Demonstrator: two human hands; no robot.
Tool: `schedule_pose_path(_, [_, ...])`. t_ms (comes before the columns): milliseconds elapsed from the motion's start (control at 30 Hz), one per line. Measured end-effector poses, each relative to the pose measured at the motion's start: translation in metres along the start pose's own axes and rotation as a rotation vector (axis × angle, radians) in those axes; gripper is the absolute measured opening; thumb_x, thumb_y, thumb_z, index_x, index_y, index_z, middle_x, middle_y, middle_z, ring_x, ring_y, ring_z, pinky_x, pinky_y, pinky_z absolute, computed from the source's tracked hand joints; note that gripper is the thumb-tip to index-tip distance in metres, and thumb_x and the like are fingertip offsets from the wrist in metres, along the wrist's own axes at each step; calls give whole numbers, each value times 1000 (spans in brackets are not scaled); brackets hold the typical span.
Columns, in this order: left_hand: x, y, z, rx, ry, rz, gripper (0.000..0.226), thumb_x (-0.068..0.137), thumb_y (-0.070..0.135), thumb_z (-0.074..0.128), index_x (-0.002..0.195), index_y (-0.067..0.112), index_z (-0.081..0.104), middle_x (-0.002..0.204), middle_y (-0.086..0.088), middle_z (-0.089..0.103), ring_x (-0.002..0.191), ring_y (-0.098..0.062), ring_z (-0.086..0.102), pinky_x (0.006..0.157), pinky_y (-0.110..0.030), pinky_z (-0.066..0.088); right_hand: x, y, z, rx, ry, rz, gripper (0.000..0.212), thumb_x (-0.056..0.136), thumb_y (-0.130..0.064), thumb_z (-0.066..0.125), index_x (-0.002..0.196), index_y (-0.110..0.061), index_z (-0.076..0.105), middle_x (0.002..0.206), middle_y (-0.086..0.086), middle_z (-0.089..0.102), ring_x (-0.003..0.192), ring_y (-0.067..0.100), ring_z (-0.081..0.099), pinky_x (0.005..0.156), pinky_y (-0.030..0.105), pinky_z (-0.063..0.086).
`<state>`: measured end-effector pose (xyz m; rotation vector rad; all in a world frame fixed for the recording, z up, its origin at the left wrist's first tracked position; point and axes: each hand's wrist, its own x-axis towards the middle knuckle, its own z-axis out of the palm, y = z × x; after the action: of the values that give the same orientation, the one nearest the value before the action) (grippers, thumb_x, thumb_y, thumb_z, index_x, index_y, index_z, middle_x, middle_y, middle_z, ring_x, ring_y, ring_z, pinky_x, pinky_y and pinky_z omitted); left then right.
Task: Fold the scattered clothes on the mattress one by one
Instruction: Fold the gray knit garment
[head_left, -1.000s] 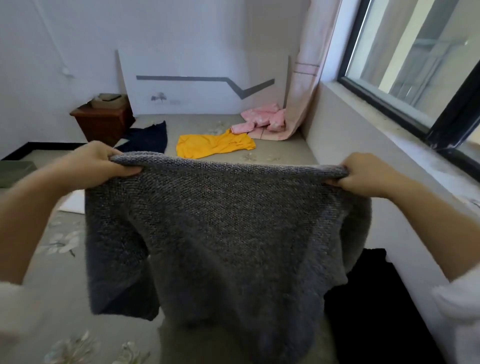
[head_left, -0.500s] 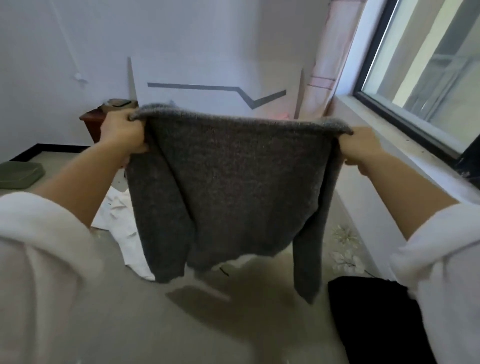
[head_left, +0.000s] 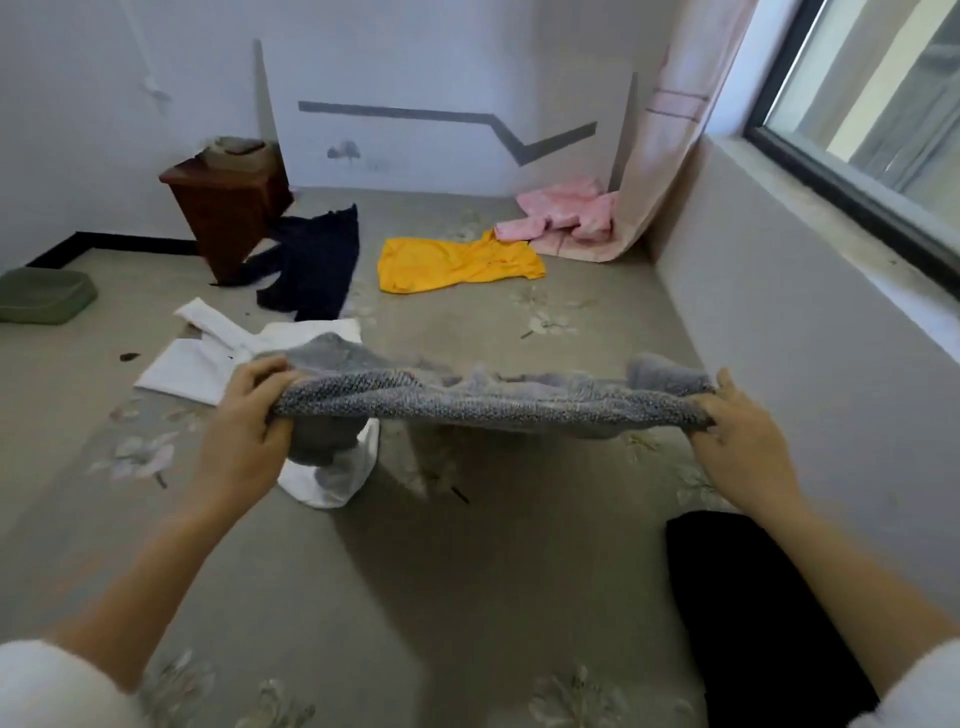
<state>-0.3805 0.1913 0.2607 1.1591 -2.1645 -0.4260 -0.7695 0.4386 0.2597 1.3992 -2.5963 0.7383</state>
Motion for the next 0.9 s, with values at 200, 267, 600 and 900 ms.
schedule_pose_path(200, [-127, -62, 65, -12, -365, -344, 37, 86, -10, 56, 120, 3, 63, 134, -19, 48, 125, -38, 46, 105, -45, 36, -93, 19, 79, -80, -524, 261, 23, 89, -21, 57, 108, -21, 69, 133, 19, 55, 126, 31, 51, 90, 36, 44])
schedule_pose_path(267, [-160, -75, 78, 6, -505, -432, 36, 88, -8, 54, 121, 2, 62, 134, -19, 48, 129, -35, 43, 108, -39, 30, -123, 22, 99, -154, -682, 278, 21, 90, -25, 56, 107, -24, 69, 127, 15, 59, 115, 31, 58, 84, 34, 48])
schedule_pose_path(600, [-241, -131, 96, 166, -1075, -423, 17, 88, 10, 56, 87, 17, 70, 97, 0, 66, 83, -17, 59, 67, -23, 40, -216, 25, 146, -303, -981, 538, 19, 80, -27, 56, 63, -22, 51, 78, 0, 59, 75, 18, 62, 60, 25, 42])
schedule_pose_path(900, [-292, -133, 162, 422, -1515, -413, 27, 97, 23, 41, 119, 12, 53, 122, -8, 56, 110, -22, 57, 87, -31, 46, -280, 24, 206, -349, -1293, 493, 14, 95, -18, 43, 96, -15, 57, 100, 4, 63, 100, 23, 59, 79, 28, 44])
